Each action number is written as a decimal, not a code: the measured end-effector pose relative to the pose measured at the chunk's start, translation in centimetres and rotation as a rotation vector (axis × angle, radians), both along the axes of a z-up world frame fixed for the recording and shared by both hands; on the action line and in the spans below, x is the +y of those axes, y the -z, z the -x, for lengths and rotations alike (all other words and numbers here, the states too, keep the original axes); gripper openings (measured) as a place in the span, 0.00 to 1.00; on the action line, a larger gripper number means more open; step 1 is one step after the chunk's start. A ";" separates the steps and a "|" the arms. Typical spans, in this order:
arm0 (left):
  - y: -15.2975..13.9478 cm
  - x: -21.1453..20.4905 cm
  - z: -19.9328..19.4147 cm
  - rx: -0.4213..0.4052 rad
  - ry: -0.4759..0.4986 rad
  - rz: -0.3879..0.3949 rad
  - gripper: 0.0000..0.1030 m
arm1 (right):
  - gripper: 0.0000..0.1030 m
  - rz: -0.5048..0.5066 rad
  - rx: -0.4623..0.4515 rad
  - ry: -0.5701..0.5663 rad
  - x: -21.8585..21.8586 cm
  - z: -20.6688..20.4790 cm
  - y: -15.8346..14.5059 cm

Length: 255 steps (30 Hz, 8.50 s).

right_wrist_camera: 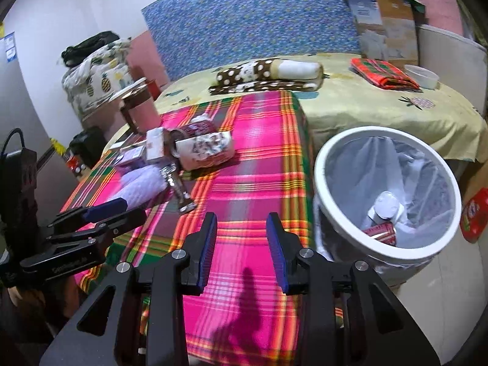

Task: Collect trash
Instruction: 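Move both tools back over the trash pile on the cloth, then grasp the white foam net with the left tool while the right tool grasps the brown wrapper, then carry the foam net and wrapper over the wastebasket and open both tools, then move both tools back toward the remaining trash on the cloth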

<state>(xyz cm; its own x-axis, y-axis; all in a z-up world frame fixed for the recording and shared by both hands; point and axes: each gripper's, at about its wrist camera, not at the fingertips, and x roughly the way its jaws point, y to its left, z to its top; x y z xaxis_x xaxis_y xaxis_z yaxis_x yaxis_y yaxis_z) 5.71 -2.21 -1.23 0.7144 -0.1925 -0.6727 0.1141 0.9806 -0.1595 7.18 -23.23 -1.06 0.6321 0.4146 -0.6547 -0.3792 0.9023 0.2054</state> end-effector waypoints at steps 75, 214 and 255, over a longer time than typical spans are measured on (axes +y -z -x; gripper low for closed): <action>1.4 2.1 0.2 0.053 -0.015 -0.057 0.25 | 0.08 0.025 0.098 -0.143 5.0 -1.8 2.0; -1.9 -9.5 -4.0 -0.005 0.225 0.044 0.44 | 0.37 -0.020 0.018 0.142 -6.4 -1.9 -0.1; -0.9 3.7 -6.4 0.002 -0.126 0.035 0.49 | 0.59 -0.034 0.048 -0.006 2.3 -3.3 0.3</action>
